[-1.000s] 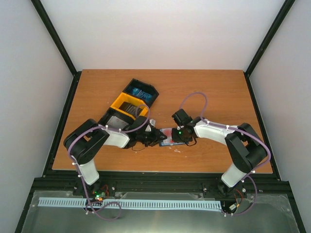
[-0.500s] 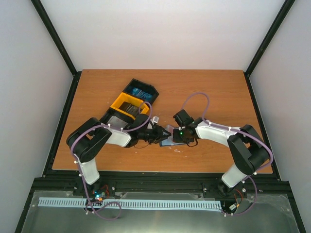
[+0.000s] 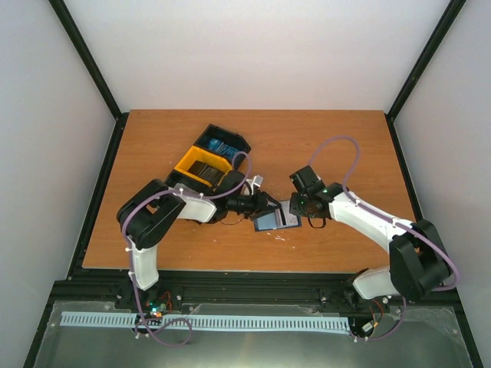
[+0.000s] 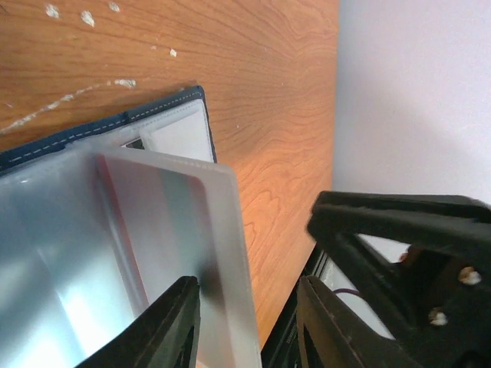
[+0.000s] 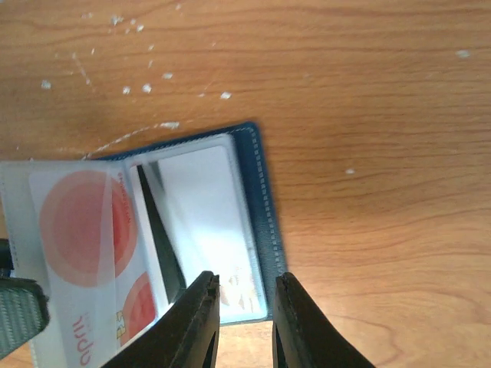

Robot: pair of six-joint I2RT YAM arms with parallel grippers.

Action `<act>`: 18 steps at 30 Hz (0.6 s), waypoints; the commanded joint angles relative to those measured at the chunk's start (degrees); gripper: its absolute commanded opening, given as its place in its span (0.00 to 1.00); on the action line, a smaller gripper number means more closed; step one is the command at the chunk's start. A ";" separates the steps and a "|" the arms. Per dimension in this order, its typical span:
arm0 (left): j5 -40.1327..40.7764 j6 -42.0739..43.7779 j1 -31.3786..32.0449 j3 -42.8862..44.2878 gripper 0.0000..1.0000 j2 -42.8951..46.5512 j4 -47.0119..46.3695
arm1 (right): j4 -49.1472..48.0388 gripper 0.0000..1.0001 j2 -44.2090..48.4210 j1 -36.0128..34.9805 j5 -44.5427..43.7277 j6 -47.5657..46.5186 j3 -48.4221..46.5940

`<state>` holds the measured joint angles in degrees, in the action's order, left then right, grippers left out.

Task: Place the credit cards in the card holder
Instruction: Turn over the card slot in the card holder.

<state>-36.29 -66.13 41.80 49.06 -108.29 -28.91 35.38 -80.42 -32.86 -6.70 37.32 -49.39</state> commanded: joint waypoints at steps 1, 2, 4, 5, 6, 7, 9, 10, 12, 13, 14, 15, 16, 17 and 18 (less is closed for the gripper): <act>-4.54 3.59 0.42 4.07 0.37 -2.57 2.31 | 2.84 0.21 3.63 1.79 -4.30 2.20 0.37; -4.83 4.14 0.47 4.71 0.37 -2.94 2.88 | 3.12 0.21 4.40 2.16 -4.63 2.29 0.50; -4.93 5.18 0.46 6.24 0.37 -3.62 4.27 | 3.54 0.22 6.04 2.88 -5.13 2.44 0.73; -5.10 5.80 0.47 7.43 0.37 -4.07 5.04 | 3.68 0.22 6.80 3.45 -5.24 2.34 0.70; -5.41 6.21 0.45 8.33 0.37 -4.83 5.77 | 3.92 0.22 7.11 3.91 -5.18 2.29 0.62; -5.86 6.49 0.52 9.20 0.38 -5.43 6.13 | 4.25 0.22 7.31 4.31 -5.05 2.17 0.49; -6.15 7.19 0.84 11.03 0.39 -6.77 7.26 | 4.59 0.23 7.58 4.83 -4.80 1.78 0.40; -6.16 7.60 1.00 11.96 0.40 -7.36 8.07 | 4.66 0.23 7.71 5.04 -4.61 1.63 0.37; -5.63 8.32 1.34 13.71 0.44 -8.60 9.71 | 4.74 0.23 8.03 5.41 -4.25 1.24 0.29; -5.55 8.68 1.43 14.42 0.44 -9.20 10.27 | 4.71 0.24 8.20 5.58 -3.73 0.94 0.34; -5.54 8.86 1.44 14.93 0.44 -9.68 10.74 | 4.64 0.24 8.33 5.69 -3.29 0.52 0.27; -5.18 9.05 1.44 15.33 0.44 -9.86 11.29 | 4.51 0.25 8.42 5.86 -2.57 0.02 0.14; -4.44 9.61 1.44 15.74 0.44 -9.84 12.21 | 4.07 0.26 8.55 5.99 -1.39 -0.88 0.12; -3.83 10.39 1.43 16.18 0.44 -9.63 13.45 | 3.29 0.26 8.70 6.00 0.04 -1.93 0.16; -2.81 11.40 1.43 16.89 0.44 -9.28 15.28 | 2.58 0.27 8.70 5.97 1.85 -3.08 0.14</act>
<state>-40.80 -59.07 42.81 62.65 -117.34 -19.29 39.27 -73.34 -27.49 -8.93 37.67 -49.32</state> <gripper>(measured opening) 0.442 0.259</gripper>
